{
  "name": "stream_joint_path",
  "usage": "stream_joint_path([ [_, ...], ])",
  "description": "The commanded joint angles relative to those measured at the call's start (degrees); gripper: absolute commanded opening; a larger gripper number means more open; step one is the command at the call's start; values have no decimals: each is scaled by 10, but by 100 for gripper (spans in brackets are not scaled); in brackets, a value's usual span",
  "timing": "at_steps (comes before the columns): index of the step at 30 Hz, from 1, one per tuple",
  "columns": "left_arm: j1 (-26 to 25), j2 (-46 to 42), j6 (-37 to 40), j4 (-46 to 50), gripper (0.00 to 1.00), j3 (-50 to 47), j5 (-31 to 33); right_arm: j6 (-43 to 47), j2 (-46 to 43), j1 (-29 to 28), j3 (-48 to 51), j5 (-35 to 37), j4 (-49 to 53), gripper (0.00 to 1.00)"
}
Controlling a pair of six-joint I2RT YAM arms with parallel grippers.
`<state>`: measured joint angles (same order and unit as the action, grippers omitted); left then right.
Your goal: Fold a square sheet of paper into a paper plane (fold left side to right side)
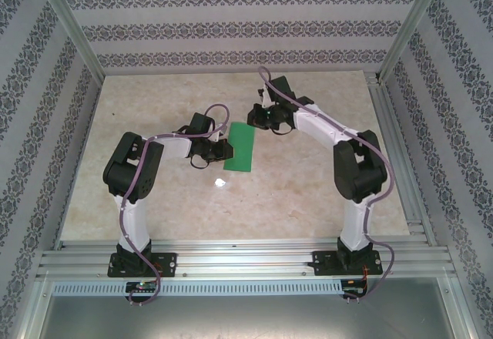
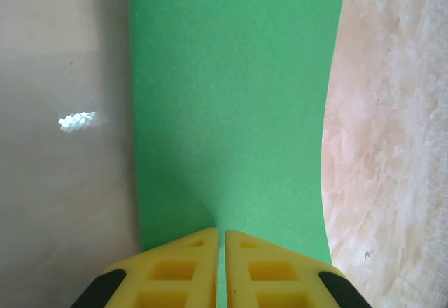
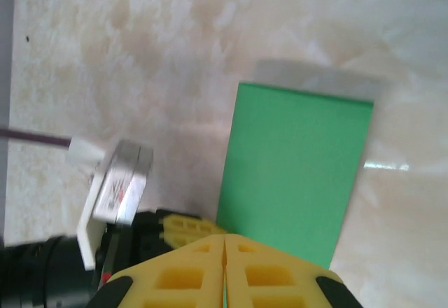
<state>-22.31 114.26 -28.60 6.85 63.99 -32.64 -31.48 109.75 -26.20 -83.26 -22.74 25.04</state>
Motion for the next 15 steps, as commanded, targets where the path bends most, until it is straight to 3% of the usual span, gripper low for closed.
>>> stream_joint_path([
  [1, -6, 17, -1, 76, 13, -27, 33, -42, -10, -30, 90, -23, -74, 8],
  [9, -8, 18, -6, 77, 13, -24, 35, -79, 30, -64, 140, -29, -129, 8],
  [15, -9, 18, -8, 78, 13, -18, 34, -60, 60, -70, 140, -12, -102, 8],
])
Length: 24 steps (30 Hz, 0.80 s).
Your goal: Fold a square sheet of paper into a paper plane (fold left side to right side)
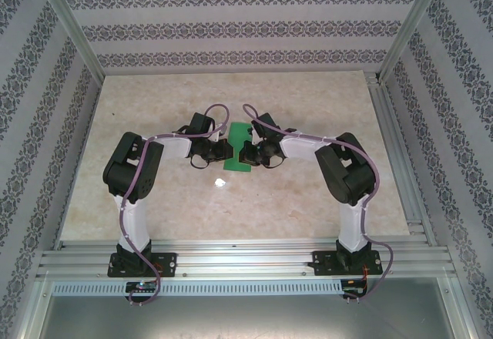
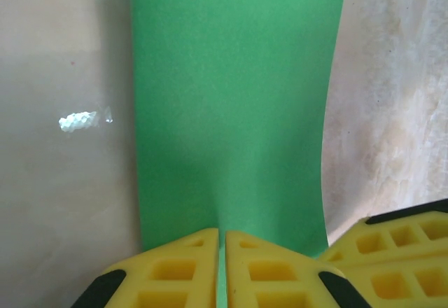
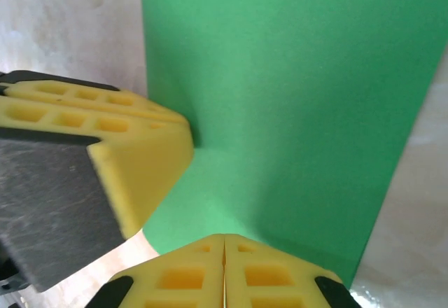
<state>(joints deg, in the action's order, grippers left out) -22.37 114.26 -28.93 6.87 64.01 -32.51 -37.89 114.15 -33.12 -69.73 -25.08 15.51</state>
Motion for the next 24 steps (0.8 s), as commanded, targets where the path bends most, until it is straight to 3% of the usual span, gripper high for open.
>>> stream_joint_path([
  [1, -8, 18, -5, 77, 13, -18, 32, 9, 20, -1, 6, 13, -3, 8],
  [8, -8, 16, -5, 91, 13, -1, 30, 43, 37, -4, 15, 43, 41, 8],
  [14, -8, 10, -15, 88, 21, 31, 5, 51, 45, -4, 18, 47, 51, 8],
  [24, -8, 48, -14, 105, 18, 111, -2, 62, 55, -9, 8, 52, 66, 8],
])
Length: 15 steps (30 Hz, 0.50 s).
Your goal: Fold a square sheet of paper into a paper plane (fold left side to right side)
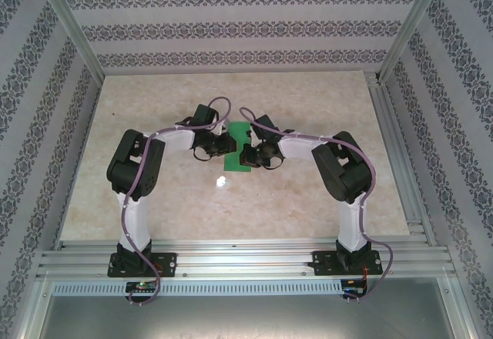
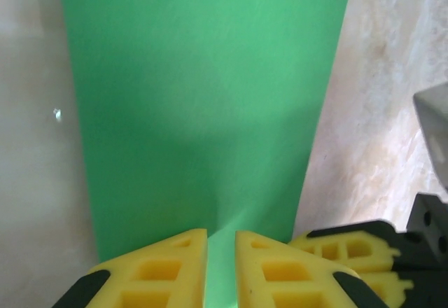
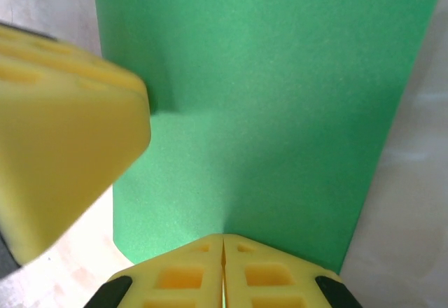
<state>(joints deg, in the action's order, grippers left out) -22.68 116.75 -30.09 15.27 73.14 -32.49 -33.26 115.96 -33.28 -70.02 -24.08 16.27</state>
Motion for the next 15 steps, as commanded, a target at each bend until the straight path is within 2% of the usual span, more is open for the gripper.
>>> stream_joint_path([
  [1, -4, 28, -2, 20, 18, 22, -2, 15, 38, -7, 11, 42, 58, 8],
  [15, 27, 63, -1, -6, 15, 46, 10, 23, 40, -10, 7, 53, 77, 8],
])
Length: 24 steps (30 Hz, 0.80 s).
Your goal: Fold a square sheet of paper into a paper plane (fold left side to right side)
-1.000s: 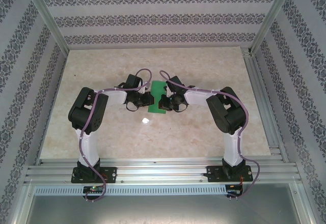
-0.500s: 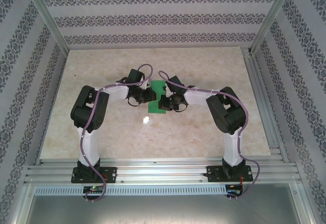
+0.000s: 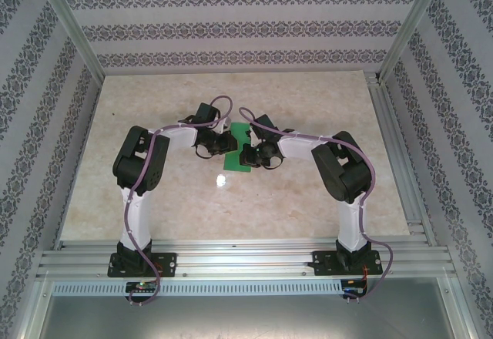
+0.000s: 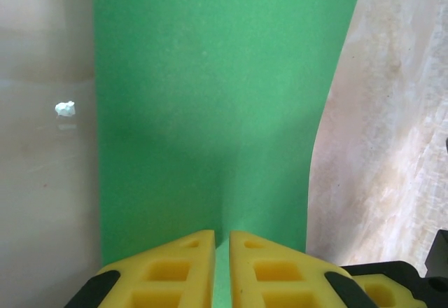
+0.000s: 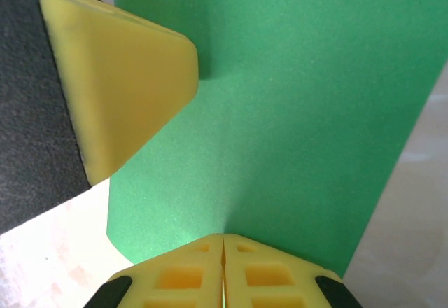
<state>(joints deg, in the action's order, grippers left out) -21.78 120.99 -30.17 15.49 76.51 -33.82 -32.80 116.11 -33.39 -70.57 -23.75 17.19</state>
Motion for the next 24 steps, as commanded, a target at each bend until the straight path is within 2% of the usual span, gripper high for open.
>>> stream_joint_path([
  [1, 21, 21, 2, -8, 15, 16, 25, 20, 39, -9, 12, 51, 70, 8],
  [15, 51, 58, 18, 26, 18, 94, 33, 27, 36, -10, 15, 61, 82, 8],
  [19, 58, 76, 32, 54, 17, 132, 60, 26, 37, -10, 17, 60, 82, 8],
  [24, 74, 39, 30, 47, 17, 125, 49, 27, 36, -11, 17, 58, 81, 8],
])
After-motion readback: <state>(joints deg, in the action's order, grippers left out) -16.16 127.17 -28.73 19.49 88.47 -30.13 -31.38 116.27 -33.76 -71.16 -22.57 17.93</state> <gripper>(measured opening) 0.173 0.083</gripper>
